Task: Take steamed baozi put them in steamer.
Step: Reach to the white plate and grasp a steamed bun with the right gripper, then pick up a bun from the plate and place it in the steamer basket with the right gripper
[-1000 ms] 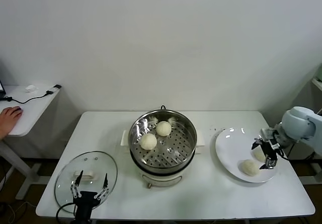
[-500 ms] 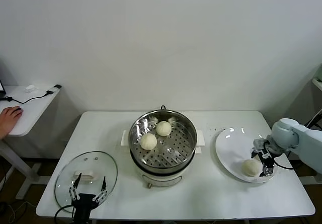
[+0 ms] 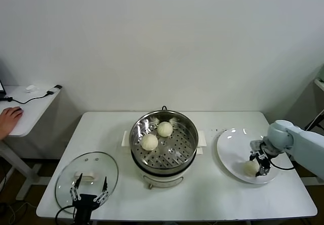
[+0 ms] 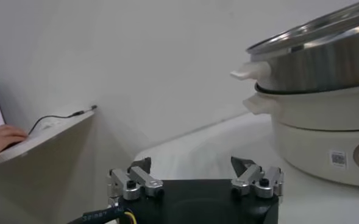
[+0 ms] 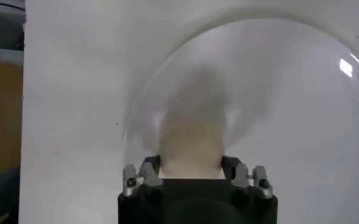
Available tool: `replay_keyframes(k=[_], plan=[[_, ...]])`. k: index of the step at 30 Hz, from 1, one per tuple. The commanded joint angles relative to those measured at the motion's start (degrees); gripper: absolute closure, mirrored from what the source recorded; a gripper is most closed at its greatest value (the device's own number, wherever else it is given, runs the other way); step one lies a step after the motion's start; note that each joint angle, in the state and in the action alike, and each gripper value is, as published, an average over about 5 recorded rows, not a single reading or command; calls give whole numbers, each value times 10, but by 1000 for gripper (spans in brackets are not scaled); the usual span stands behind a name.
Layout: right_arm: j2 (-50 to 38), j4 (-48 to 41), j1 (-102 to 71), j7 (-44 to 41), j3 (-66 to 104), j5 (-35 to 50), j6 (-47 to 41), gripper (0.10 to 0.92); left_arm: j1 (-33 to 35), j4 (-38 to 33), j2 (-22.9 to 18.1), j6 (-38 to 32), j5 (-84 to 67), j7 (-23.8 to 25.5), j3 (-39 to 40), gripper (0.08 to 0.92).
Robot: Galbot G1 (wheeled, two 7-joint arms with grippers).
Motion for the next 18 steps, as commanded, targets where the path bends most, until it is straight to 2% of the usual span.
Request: replay_keyframes(k=[1, 12, 14, 18], plan=[[6, -7, -3, -6, 7, -2, 5, 418, 1, 1, 1, -1, 0, -1, 0, 177], [-4, 11, 64, -22, -8, 7, 46, 472, 5, 0, 1, -4, -1, -1, 2, 177], [-4, 22, 102, -35, -14, 4, 79, 473, 6, -1, 1, -4, -1, -1, 1, 177], [23, 45, 244, -69, -70, -38, 206, 474, 9, -2, 2, -3, 0, -1, 1, 177]])
